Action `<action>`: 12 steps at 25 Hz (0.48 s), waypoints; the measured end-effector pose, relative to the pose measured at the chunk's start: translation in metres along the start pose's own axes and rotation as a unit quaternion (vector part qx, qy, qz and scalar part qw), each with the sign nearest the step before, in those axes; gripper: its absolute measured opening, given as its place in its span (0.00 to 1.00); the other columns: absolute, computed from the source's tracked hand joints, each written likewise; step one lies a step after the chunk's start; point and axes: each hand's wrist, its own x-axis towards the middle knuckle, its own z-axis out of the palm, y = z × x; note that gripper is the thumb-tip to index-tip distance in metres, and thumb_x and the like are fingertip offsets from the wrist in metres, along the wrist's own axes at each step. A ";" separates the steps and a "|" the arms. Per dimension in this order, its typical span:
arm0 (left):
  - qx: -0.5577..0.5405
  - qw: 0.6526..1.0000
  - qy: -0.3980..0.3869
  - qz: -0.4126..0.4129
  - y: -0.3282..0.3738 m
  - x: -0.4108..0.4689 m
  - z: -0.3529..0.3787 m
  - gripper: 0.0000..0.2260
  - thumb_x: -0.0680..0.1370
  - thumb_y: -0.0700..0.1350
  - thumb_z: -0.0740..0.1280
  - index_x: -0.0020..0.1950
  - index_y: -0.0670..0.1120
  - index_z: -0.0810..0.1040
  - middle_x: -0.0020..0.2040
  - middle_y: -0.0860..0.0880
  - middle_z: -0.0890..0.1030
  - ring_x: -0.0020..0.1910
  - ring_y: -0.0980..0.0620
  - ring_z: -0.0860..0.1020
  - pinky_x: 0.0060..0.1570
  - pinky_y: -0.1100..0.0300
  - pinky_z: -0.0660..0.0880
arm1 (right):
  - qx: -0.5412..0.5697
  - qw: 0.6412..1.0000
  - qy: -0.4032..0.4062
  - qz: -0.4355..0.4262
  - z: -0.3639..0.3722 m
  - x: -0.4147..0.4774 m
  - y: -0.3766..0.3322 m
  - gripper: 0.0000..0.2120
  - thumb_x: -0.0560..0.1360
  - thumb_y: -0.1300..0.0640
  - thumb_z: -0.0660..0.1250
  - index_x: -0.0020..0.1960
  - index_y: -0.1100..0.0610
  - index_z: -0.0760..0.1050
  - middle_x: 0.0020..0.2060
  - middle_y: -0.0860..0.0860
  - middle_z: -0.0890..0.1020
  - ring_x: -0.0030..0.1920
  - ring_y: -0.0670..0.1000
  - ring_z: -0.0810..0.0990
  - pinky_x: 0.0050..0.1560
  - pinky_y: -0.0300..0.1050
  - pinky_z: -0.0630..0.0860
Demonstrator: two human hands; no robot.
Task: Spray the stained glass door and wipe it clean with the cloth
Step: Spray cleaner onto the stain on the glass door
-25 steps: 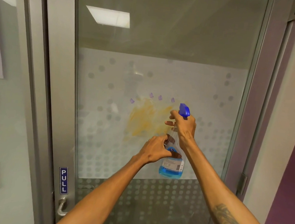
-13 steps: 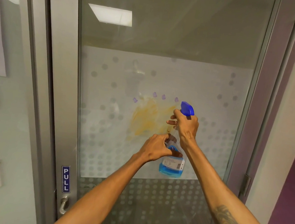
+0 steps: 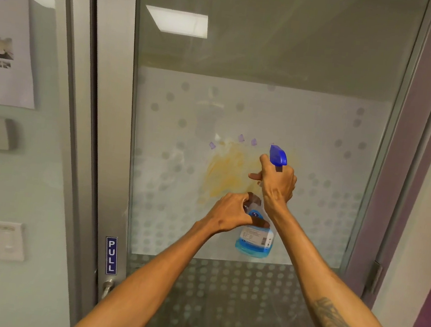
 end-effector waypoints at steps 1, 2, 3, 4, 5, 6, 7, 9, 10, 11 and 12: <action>0.005 1.000 0.003 0.001 -0.003 -0.002 -0.005 0.21 0.71 0.56 0.77 0.58 0.47 0.81 0.55 0.48 0.86 0.46 0.50 0.84 0.41 0.61 0.81 | 0.011 1.000 -0.003 0.003 0.004 -0.003 -0.001 0.13 0.74 0.46 0.66 0.36 0.52 0.78 0.27 0.48 0.84 0.32 0.47 0.83 0.44 0.52 0.83; 0.008 1.000 0.004 -0.001 -0.006 -0.003 -0.010 0.19 0.71 0.55 0.77 0.58 0.49 0.81 0.54 0.49 0.86 0.45 0.51 0.83 0.42 0.60 0.82 | 0.027 1.000 -0.014 0.006 0.009 -0.005 -0.002 0.13 0.74 0.46 0.66 0.38 0.53 0.79 0.28 0.47 0.84 0.33 0.48 0.85 0.45 0.52 0.84; 0.007 1.000 0.002 -0.007 -0.010 -0.006 -0.014 0.18 0.71 0.55 0.77 0.56 0.50 0.80 0.53 0.49 0.86 0.44 0.52 0.83 0.42 0.61 0.81 | 0.040 0.999 -0.027 0.008 0.014 -0.007 -0.003 0.12 0.75 0.46 0.68 0.40 0.54 0.80 0.30 0.47 0.84 0.34 0.47 0.86 0.45 0.52 0.84; 0.003 1.000 0.001 -0.013 -0.014 -0.010 -0.018 0.17 0.71 0.56 0.77 0.55 0.52 0.79 0.52 0.50 0.86 0.43 0.54 0.82 0.40 0.63 0.79 | 0.042 0.998 -0.036 0.006 0.018 -0.009 -0.004 0.12 0.76 0.47 0.68 0.43 0.56 0.80 0.30 0.46 0.84 0.33 0.46 0.86 0.44 0.52 0.85; 0.002 1.000 0.004 -0.016 -0.016 -0.013 -0.021 0.18 0.70 0.57 0.77 0.55 0.52 0.79 0.52 0.51 0.85 0.43 0.55 0.82 0.38 0.66 0.77 | 0.032 0.999 -0.036 -0.002 0.023 -0.011 -0.004 0.13 0.76 0.47 0.67 0.43 0.57 0.81 0.29 0.46 0.84 0.31 0.43 0.85 0.43 0.51 0.85; 0.006 1.000 0.009 -0.015 -0.019 -0.016 -0.024 0.19 0.70 0.58 0.77 0.57 0.52 0.79 0.52 0.50 0.86 0.44 0.54 0.82 0.38 0.67 0.76 | 0.020 0.999 -0.031 -0.013 0.028 -0.015 -0.005 0.14 0.76 0.47 0.66 0.42 0.59 0.80 0.27 0.46 0.83 0.29 0.42 0.83 0.41 0.51 0.84; 0.014 1.000 0.016 -0.013 -0.022 -0.019 -0.027 0.21 0.70 0.59 0.76 0.58 0.51 0.80 0.54 0.50 0.85 0.45 0.53 0.82 0.38 0.67 0.76 | 0.015 0.999 -0.023 -0.025 0.032 -0.019 -0.005 0.15 0.76 0.48 0.65 0.41 0.59 0.79 0.26 0.47 0.83 0.28 0.41 0.82 0.40 0.50 0.83; 0.021 0.999 0.025 -0.014 -0.026 -0.025 -0.037 0.22 0.70 0.61 0.75 0.58 0.51 0.79 0.52 0.51 0.85 0.44 0.53 0.82 0.39 0.66 0.77 | 0.021 0.999 -0.020 -0.040 0.043 -0.028 -0.005 0.15 0.76 0.48 0.66 0.42 0.60 0.79 0.28 0.50 0.84 0.29 0.41 0.82 0.39 0.50 0.83; 0.017 0.999 0.025 -0.018 -0.029 -0.028 -0.041 0.22 0.69 0.62 0.74 0.56 0.52 0.78 0.50 0.52 0.83 0.43 0.54 0.81 0.38 0.66 0.76 | 0.026 0.998 -0.027 -0.042 0.047 -0.031 -0.006 0.15 0.76 0.48 0.67 0.43 0.60 0.80 0.30 0.50 0.85 0.31 0.42 0.84 0.39 0.49 0.83; 0.012 0.999 0.022 -0.023 -0.032 -0.032 -0.045 0.22 0.67 0.64 0.74 0.54 0.53 0.77 0.49 0.53 0.83 0.43 0.55 0.81 0.39 0.65 0.78 | 0.031 0.998 -0.038 -0.041 0.052 -0.034 -0.007 0.14 0.76 0.49 0.67 0.44 0.60 0.80 0.31 0.50 0.85 0.32 0.44 0.85 0.39 0.49 0.83; 0.006 0.999 0.018 -0.030 -0.036 -0.035 -0.047 0.23 0.66 0.65 0.73 0.54 0.54 0.76 0.49 0.53 0.83 0.44 0.53 0.82 0.41 0.61 0.81 | 0.031 0.998 -0.049 -0.041 0.056 -0.036 -0.008 0.14 0.76 0.49 0.67 0.44 0.61 0.81 0.31 0.49 0.85 0.32 0.44 0.85 0.38 0.47 0.83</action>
